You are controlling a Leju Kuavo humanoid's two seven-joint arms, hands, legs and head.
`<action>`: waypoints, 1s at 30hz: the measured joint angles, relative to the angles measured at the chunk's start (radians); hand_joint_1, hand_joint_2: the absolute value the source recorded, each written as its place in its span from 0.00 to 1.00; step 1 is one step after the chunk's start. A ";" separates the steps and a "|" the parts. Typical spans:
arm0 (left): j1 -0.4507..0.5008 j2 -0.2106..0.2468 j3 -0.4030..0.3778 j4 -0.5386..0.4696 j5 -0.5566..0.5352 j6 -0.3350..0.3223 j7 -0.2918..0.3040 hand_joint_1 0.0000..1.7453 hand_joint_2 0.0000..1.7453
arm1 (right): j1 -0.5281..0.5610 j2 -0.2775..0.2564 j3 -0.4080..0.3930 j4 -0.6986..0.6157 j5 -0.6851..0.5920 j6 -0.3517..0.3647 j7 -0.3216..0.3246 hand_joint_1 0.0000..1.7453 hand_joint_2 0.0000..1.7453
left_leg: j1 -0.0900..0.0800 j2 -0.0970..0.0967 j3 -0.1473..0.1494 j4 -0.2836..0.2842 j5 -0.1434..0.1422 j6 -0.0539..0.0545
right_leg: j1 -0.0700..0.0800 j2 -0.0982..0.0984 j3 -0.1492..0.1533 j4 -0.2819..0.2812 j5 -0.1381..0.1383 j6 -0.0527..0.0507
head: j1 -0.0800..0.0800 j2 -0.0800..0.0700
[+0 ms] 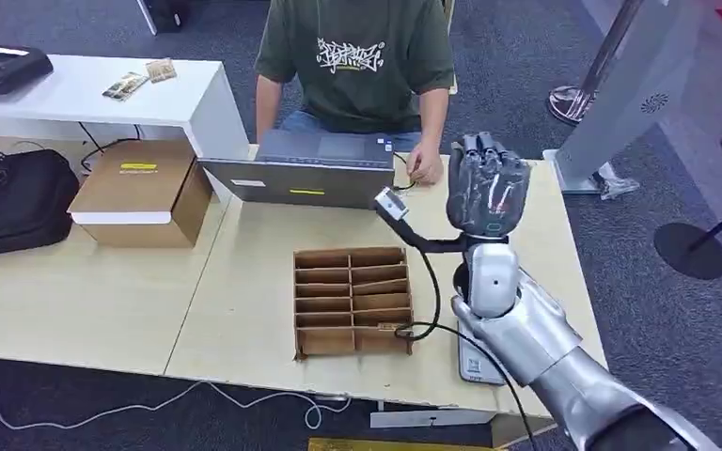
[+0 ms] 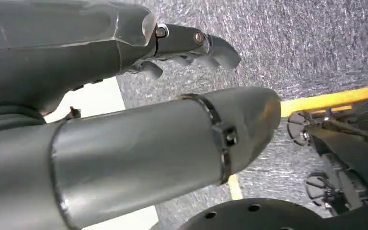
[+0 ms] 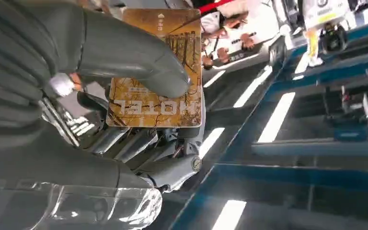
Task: Pass the card to the sensor for recognition and then transmit it.
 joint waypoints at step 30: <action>-0.002 0.004 0.000 -0.001 0.003 0.000 0.000 0.00 0.00 | -0.159 0.085 0.068 0.252 0.000 -0.001 -0.137 1.00 1.00 | -0.001 0.001 -0.001 0.000 0.000 0.000 | 0.000 0.001 -0.001 -0.001 0.000 0.000 | 0.000 0.000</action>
